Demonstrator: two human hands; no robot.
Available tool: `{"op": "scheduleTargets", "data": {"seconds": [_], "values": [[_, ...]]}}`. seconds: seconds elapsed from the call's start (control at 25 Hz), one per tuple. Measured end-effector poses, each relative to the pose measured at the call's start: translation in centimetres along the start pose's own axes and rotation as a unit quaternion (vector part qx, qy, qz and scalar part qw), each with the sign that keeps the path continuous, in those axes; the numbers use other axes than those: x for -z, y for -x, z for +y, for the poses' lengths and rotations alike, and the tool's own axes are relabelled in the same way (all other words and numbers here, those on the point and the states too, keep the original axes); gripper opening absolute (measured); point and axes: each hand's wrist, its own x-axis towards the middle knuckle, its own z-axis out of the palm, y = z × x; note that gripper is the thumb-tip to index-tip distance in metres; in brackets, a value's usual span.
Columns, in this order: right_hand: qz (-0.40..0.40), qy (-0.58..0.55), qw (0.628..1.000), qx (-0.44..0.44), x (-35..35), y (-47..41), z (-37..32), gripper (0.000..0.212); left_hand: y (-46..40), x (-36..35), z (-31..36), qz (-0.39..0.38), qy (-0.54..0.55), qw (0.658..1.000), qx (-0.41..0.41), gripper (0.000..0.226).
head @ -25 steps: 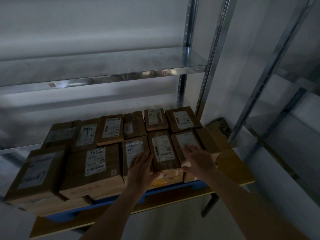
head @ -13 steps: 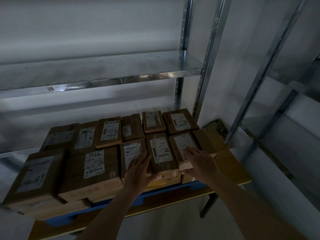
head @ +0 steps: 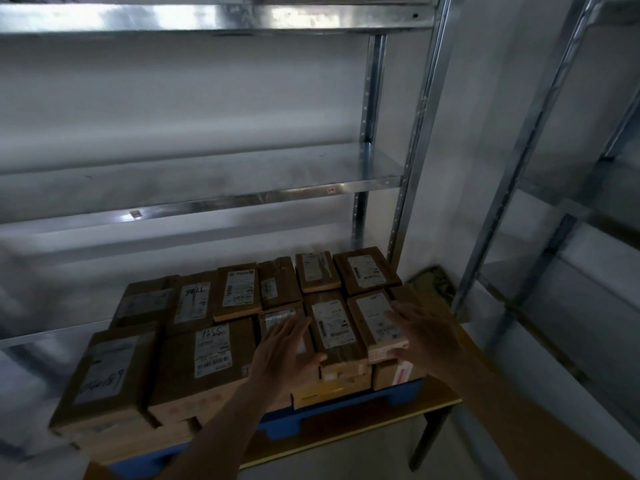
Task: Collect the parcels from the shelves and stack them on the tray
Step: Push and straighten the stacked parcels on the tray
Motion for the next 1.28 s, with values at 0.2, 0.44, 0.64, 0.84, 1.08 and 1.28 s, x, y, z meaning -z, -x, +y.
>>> {"op": "scheduleTargets", "data": {"seconds": [0.2,0.44,0.64,0.84,1.08,1.28], "values": [[0.029,0.003,0.999,0.013,3.4,-0.8,-3.6,0.084,0.7,4.5,-1.8,0.041,0.011,0.999,-0.002,0.082],[0.033,0.002,0.999,0.035,5.0,-0.7,-5.6,0.09,1.5,6.8,-2.7,0.032,0.013,0.999,0.011,0.085],[0.013,-0.025,0.998,0.059,5.9,-2.2,-2.4,0.09,0.4,7.2,0.1,0.044,0.009,0.999,0.028,0.084],[0.001,-0.051,0.994,0.095,4.7,-4.9,4.1,0.094,-2.8,4.1,5.0,0.027,0.016,0.997,0.067,0.086],[-0.042,-0.1,0.988,0.107,1.6,-6.7,10.8,0.125,-5.0,0.1,10.4,-0.031,0.038,0.995,0.088,0.087],[-0.08,-0.126,0.985,0.087,-1.2,-7.3,13.2,0.131,-6.2,-2.5,12.4,-0.056,0.041,0.993,0.099,0.092]]}}
